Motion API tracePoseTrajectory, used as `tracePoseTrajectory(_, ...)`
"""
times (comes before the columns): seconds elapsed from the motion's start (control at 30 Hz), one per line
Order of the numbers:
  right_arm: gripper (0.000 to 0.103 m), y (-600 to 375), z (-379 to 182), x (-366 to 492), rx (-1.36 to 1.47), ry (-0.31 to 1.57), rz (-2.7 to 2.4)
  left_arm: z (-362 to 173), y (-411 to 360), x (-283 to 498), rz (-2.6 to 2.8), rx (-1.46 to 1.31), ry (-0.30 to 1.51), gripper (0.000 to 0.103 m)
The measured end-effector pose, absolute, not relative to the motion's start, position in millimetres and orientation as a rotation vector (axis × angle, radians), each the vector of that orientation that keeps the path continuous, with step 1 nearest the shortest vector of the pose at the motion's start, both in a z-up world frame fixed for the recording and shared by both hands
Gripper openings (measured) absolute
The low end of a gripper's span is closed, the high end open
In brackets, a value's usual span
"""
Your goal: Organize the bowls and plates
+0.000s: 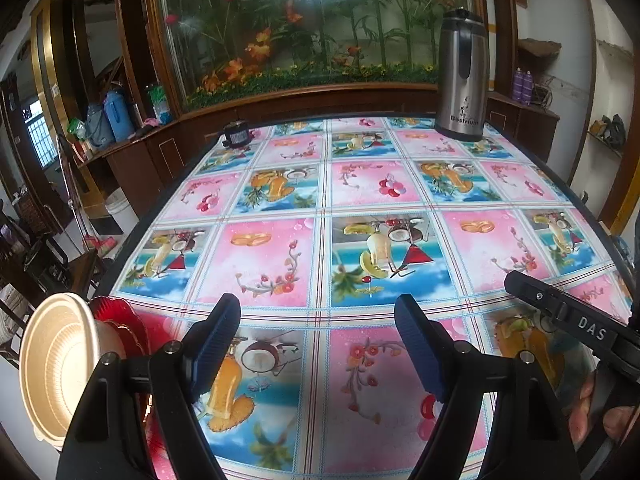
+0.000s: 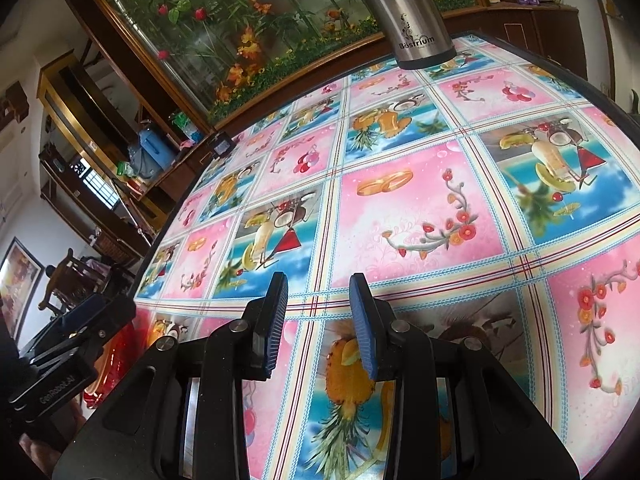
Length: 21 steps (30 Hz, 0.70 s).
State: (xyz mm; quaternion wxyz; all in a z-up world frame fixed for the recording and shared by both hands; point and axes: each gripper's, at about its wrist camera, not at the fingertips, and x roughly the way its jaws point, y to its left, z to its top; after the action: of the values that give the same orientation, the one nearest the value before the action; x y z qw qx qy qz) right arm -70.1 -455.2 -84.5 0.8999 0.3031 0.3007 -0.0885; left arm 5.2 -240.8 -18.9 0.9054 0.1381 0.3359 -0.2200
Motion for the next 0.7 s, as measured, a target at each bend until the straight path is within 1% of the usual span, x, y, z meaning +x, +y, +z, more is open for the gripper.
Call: tracePoseTrajectory(0.7,0.032,-457,-84,-68,0.624,0.626,-0.184,-42,-248,23,-0.445,0.284,0.745,0.079)
